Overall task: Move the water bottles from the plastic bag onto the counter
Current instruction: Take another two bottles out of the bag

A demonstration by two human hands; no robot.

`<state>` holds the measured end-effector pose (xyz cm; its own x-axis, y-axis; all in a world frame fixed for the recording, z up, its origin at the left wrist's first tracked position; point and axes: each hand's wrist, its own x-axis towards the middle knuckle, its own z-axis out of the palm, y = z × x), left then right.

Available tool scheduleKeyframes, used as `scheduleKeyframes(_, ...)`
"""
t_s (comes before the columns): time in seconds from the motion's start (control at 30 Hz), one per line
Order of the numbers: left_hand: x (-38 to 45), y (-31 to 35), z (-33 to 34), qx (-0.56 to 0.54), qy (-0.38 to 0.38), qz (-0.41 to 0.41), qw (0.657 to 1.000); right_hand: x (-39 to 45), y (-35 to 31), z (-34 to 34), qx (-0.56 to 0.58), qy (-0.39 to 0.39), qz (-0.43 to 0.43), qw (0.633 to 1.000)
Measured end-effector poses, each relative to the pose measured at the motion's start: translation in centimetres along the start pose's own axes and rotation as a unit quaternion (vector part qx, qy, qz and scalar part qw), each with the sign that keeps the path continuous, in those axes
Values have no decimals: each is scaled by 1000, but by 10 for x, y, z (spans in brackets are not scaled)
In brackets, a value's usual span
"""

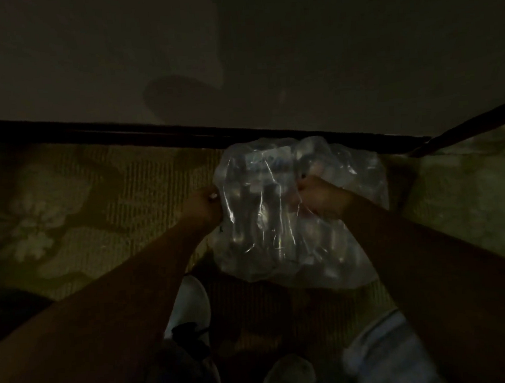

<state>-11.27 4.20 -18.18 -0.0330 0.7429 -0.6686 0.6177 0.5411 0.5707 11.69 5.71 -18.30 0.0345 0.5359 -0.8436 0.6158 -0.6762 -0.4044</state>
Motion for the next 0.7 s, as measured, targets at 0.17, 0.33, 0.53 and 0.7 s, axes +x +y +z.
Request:
scheduleKeyframes(0.17,11,-6,5,200,3,75,977,15,-7,7,-1,-7,-33,999)
scheduleKeyframes(0.33,19,-12,9,336,-13,107,936,27,0,17,-143,49,-48,987)
scheduleKeyframes(0.53,16,-14,1,295,-6,126,947,22,5,22,-292,114,-39,949)
scheduleKeyframes(0.7,9,-18,-13,203,-28,106,973,20,1,21,-319,129,-36,938)
